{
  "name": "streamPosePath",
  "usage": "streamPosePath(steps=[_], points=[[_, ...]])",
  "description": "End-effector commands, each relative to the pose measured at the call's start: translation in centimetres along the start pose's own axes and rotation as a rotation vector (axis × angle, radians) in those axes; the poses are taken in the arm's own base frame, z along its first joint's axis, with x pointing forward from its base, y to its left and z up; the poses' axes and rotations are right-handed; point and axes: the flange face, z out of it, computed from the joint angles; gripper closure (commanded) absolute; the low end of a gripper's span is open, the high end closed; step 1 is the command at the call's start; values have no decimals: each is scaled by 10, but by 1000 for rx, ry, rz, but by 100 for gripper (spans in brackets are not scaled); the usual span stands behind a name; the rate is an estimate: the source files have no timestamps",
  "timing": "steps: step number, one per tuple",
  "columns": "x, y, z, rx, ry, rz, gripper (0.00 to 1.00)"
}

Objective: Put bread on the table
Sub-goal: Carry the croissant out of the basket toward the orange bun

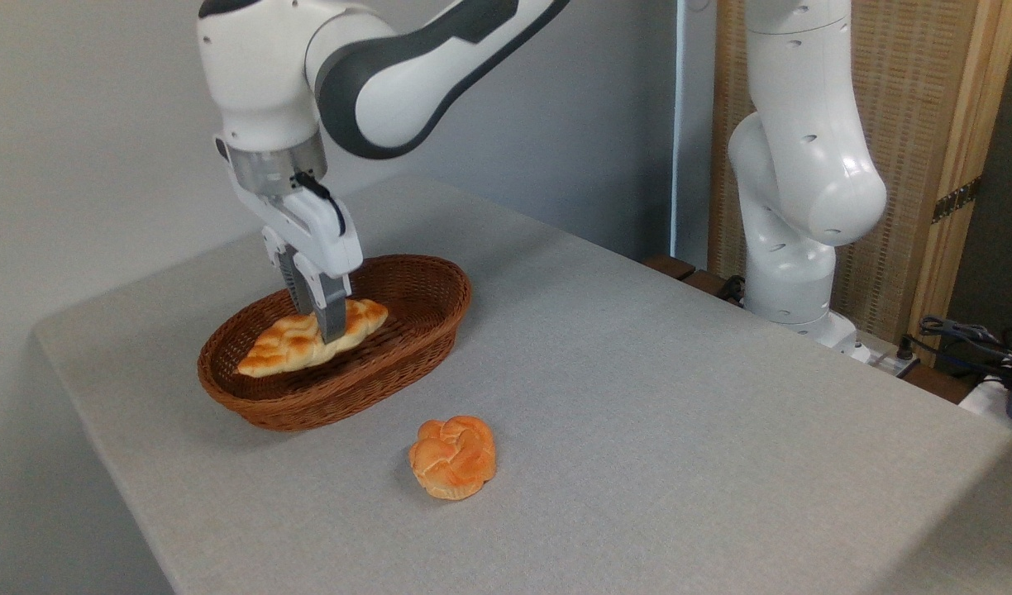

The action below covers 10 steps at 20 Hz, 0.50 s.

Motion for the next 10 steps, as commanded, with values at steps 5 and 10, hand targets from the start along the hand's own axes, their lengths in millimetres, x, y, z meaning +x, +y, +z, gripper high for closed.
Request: streamPosePath(steps=[5, 10], points=[[-51, -34, -55, -36, -19, -44, 61], [-104, -62, -69, -33, -95, 40, 56]])
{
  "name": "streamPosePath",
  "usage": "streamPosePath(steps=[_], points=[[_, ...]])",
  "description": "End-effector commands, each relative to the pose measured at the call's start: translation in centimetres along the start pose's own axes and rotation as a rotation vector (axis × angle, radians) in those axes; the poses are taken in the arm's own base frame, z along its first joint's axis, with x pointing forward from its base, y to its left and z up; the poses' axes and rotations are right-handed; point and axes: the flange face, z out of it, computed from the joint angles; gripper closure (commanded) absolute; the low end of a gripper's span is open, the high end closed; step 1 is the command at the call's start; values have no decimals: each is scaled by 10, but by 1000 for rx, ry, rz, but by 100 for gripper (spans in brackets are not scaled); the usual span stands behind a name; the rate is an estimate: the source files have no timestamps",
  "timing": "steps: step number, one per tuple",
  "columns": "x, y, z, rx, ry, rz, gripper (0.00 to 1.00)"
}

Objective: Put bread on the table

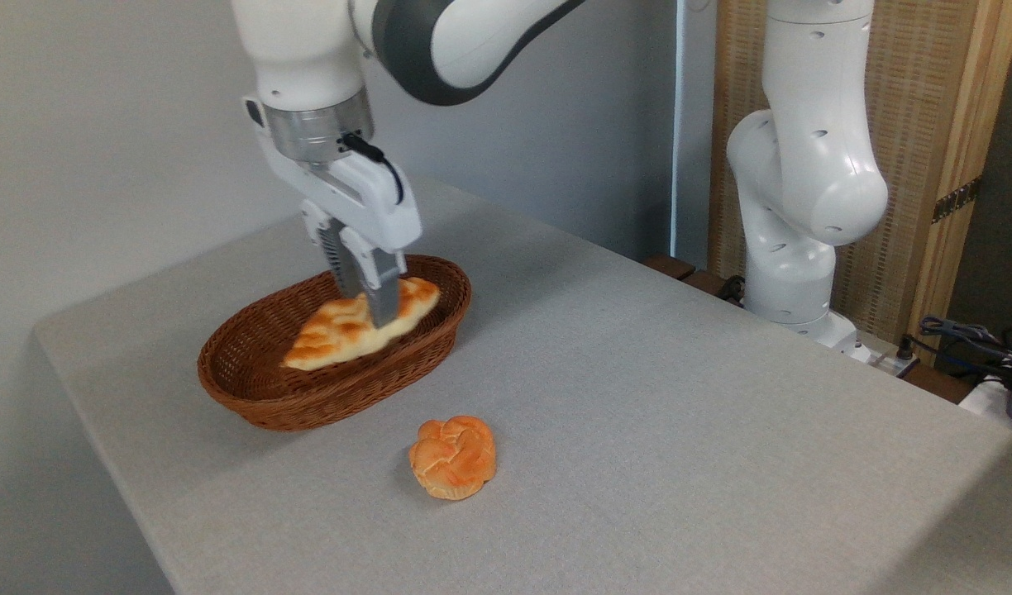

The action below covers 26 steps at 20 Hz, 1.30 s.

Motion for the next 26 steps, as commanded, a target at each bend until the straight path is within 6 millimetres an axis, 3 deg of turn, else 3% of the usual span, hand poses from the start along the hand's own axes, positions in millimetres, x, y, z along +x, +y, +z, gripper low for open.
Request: streamPosePath(steps=[1, 5, 7, 10, 11, 26], points=[[-43, -18, -3, -2, -45, 39, 56], [-82, -42, 19, -18, -102, 74, 56], [-92, -49, 29, -35, -118, 59, 53], [-112, -65, 43, -62, -136, 11, 22], [-116, -69, 43, -66, -135, -2, 1], [-114, -69, 47, -70, -146, 1, 0]])
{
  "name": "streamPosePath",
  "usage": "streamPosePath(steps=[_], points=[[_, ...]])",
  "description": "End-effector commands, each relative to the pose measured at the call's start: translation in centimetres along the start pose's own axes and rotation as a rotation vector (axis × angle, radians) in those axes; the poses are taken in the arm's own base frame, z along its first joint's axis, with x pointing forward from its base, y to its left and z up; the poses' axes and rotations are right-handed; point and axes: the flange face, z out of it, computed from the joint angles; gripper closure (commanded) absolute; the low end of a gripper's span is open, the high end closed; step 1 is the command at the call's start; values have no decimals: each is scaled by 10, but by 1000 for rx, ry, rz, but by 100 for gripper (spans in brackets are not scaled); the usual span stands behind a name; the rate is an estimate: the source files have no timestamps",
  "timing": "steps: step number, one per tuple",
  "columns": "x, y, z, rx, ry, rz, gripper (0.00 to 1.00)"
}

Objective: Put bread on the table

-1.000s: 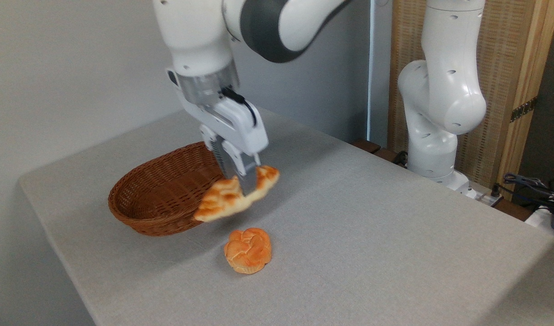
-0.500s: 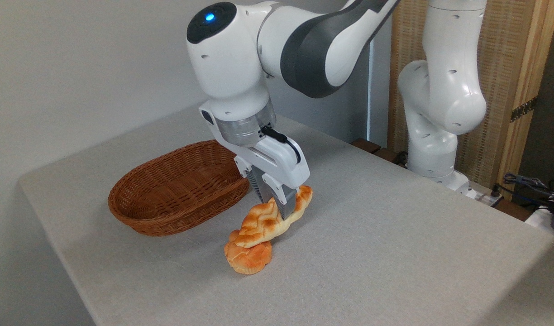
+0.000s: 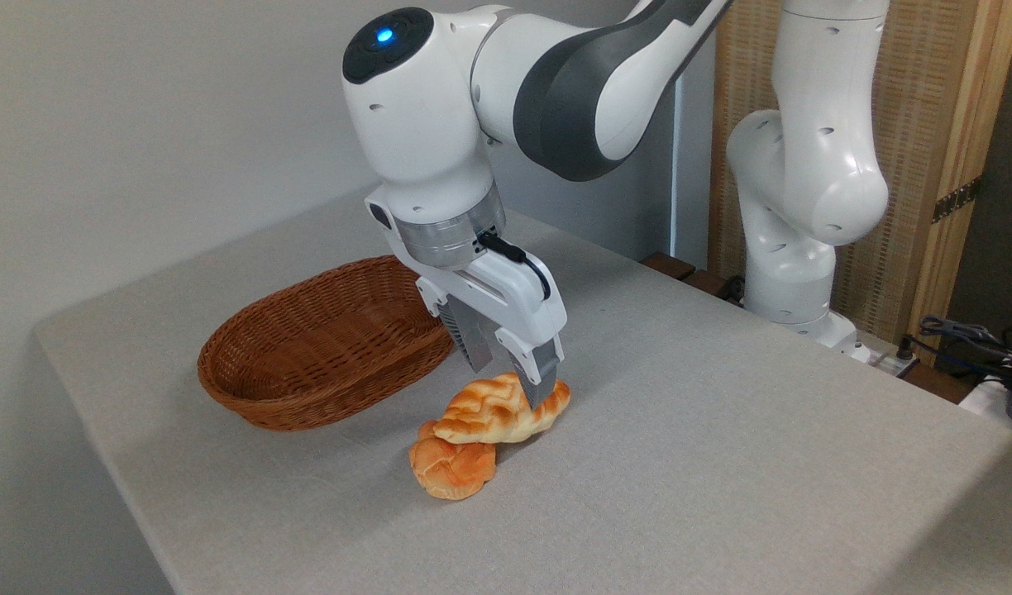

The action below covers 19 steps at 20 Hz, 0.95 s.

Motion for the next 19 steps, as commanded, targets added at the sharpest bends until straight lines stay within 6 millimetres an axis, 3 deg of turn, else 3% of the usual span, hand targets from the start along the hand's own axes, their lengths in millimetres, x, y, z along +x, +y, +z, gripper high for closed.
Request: streamPosePath(steps=[1, 13, 19], points=[[-4, 4, -5, 9, 0, 18, 0], [30, -1, -60, 243, 254, 54, 0], [30, -3, -62, 258, 269, 51, 0]])
